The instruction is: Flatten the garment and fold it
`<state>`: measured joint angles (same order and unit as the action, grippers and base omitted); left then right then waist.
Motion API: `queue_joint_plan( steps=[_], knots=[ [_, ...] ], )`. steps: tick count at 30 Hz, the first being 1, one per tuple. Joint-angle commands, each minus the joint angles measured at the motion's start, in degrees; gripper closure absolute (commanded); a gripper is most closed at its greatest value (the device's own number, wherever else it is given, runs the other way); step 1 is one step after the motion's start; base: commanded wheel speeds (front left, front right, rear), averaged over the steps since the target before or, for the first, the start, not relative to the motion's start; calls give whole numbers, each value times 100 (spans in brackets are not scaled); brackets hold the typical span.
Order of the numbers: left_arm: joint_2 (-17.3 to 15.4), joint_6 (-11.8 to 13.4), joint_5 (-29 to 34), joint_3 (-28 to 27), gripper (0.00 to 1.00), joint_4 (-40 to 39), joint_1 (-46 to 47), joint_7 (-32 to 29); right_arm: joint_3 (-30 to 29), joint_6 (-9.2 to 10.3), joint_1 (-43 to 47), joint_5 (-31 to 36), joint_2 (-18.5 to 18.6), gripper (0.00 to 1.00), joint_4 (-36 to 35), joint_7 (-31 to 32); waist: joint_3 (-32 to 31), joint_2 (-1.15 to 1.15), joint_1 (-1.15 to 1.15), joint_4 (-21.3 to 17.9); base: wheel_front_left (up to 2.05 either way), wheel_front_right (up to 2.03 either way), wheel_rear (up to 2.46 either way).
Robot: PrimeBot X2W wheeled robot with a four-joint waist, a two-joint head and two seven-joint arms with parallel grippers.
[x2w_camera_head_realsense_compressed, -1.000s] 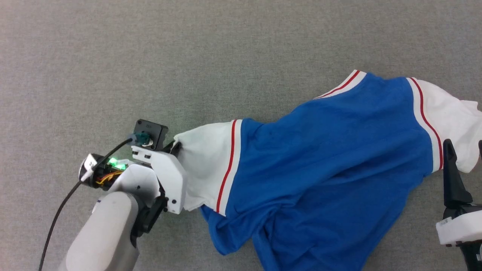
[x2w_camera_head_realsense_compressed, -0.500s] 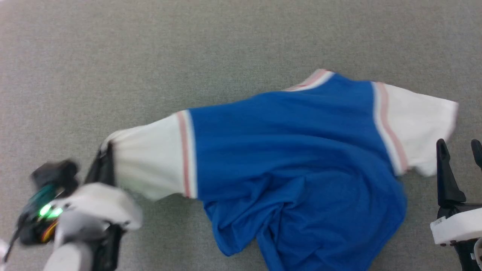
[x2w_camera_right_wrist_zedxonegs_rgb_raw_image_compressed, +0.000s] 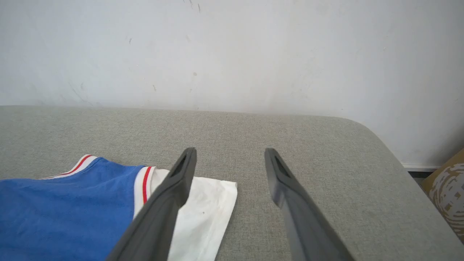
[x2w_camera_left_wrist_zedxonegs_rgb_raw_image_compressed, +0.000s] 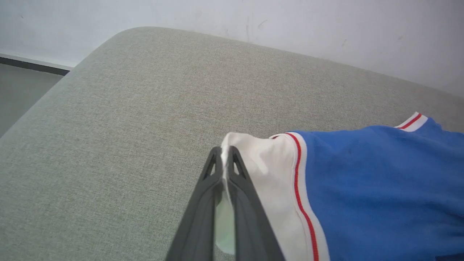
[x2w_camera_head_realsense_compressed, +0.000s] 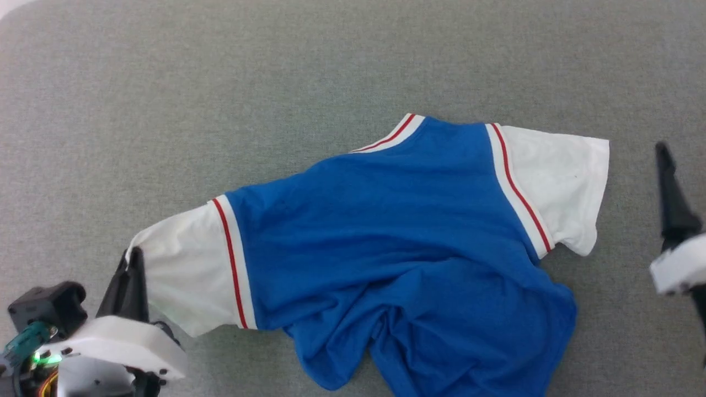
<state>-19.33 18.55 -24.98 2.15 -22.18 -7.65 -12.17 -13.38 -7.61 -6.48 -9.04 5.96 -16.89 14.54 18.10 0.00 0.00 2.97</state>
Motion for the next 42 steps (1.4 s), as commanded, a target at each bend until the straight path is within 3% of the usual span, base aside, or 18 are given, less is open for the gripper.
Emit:
queue_joint_plan(
  steps=[1,6,9,15,24,25,26,35,42],
  knots=[
    [-4,-66,17,51,100,-19,158,-18,4,12,-268,22,200,0,116,193,41,0,0,-32,0,0,0],
    [20,-139,107,302,100,-23,484,-66,234,12,-1072,-382,791,0,921,1471,190,0,0,-54,0,0,0],
    [44,-186,145,446,100,-38,669,-100,425,12,-1420,-546,1167,0,1368,1791,349,0,0,13,0,0,0],
    [72,-236,173,600,100,-31,918,-154,667,12,-1827,-846,1351,0,2078,2084,674,0,0,154,0,0,0],
    [117,-253,177,729,100,11,1065,-178,983,12,-2125,-1096,1480,0,2809,1962,898,0,0,341,0,0,0],
    [119,-254,175,740,100,20,1067,-181,972,12,-2136,-1168,1456,69,2897,2005,897,0,0,348,0,0,0],
    [120,-254,175,750,100,29,1067,-185,973,12,-2141,-1229,1432,100,2957,2075,888,0,0,351,0,0,0],
    [156,-421,50,865,100,95,1522,-241,821,12,-2337,-1302,1273,100,2589,1892,456,0,0,183,0,0,0],
    [29,-724,356,1114,100,498,3219,-505,1060,12,-2951,-1288,1105,100,2007,1756,-111,0,0,-72,0,0,0]
  ],
)
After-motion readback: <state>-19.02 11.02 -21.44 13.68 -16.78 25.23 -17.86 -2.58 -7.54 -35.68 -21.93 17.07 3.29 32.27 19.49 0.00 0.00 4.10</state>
